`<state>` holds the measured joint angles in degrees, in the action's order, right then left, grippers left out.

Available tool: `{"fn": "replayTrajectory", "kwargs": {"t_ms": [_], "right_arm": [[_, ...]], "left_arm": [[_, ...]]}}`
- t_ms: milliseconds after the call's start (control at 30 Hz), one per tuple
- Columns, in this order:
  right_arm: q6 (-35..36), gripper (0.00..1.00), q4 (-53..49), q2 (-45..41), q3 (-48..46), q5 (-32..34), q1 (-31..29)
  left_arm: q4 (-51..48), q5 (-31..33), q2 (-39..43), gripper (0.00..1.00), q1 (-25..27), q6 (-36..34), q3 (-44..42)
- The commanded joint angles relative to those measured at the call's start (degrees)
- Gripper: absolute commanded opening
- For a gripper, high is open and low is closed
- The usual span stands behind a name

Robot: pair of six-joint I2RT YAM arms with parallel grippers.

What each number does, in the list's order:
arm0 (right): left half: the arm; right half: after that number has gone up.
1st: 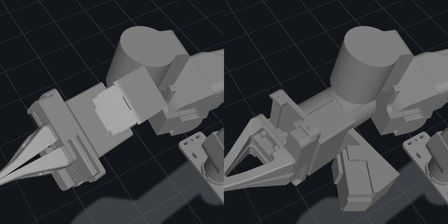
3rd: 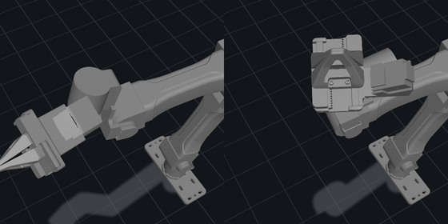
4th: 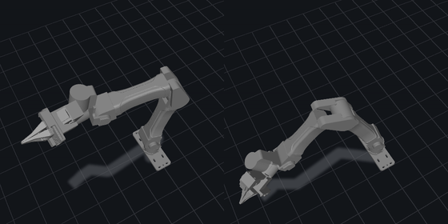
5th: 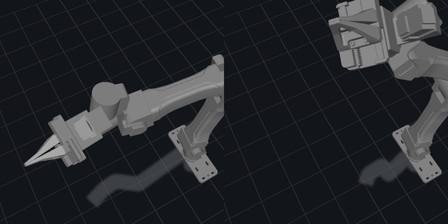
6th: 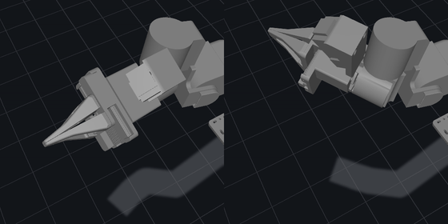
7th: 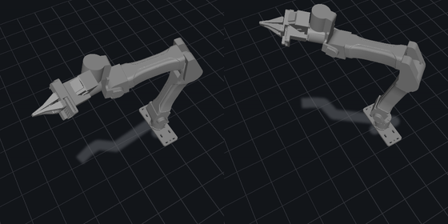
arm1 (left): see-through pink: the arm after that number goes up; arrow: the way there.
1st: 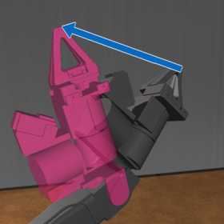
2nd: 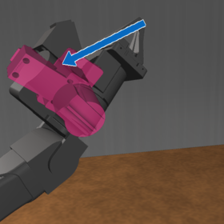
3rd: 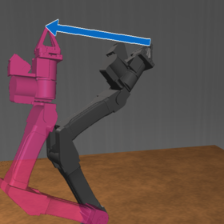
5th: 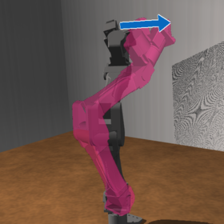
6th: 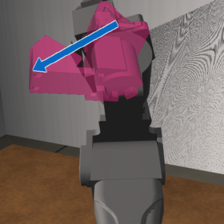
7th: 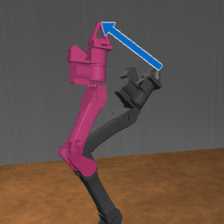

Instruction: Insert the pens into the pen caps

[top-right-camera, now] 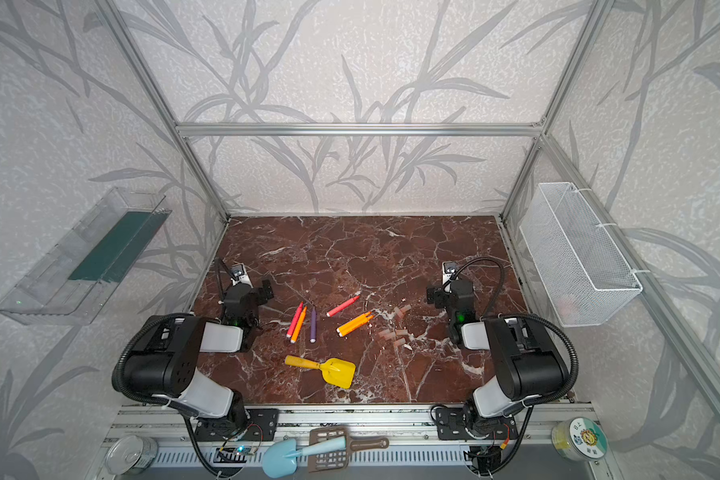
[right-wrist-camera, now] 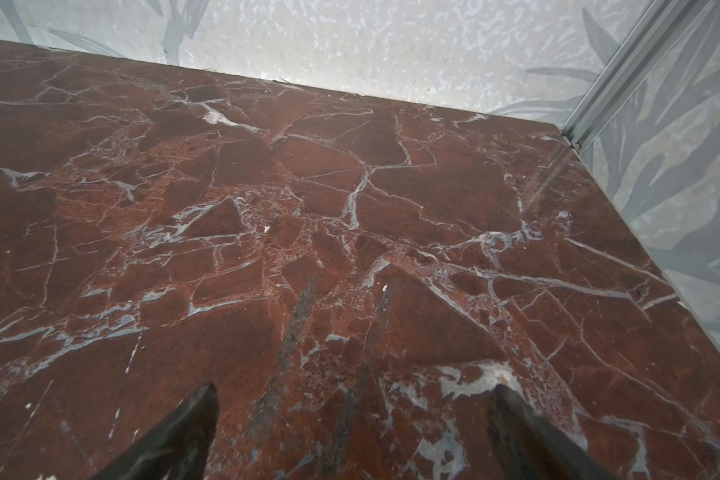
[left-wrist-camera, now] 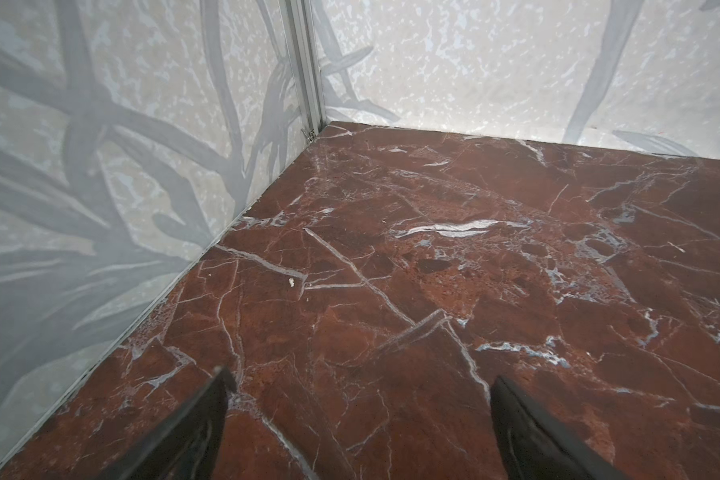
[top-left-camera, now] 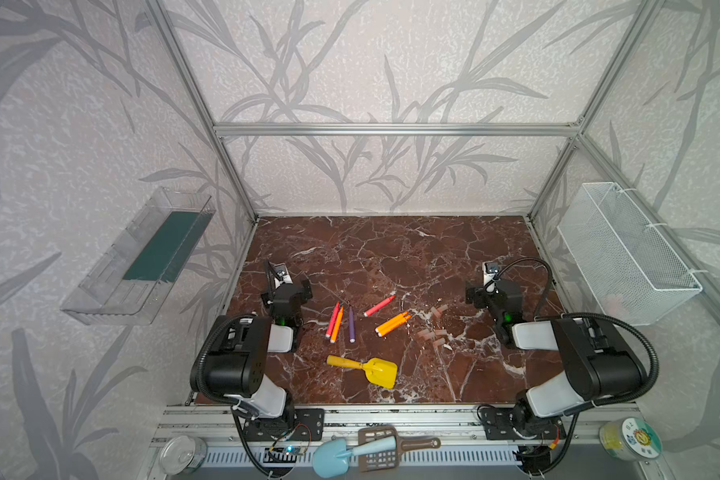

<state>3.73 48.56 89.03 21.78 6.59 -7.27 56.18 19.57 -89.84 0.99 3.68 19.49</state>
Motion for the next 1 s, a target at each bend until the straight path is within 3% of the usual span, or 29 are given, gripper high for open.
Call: {"fn": "replayTrajectory", "kwargs": {"t_ms": [0,967], "right_arm": [[0.2,0.99,0.7,-0.5,1.2,0.8,-0.2],[1.2,0.99,1.9,-0.8,0.4,0.8,-0.8]], "left_arm": [[0.4,0.0,-0.3,0.99,-0.2,0.0,1.2],[1.3,1.5,-0.6,0.99,1.1,-1.2,1.1]]}}
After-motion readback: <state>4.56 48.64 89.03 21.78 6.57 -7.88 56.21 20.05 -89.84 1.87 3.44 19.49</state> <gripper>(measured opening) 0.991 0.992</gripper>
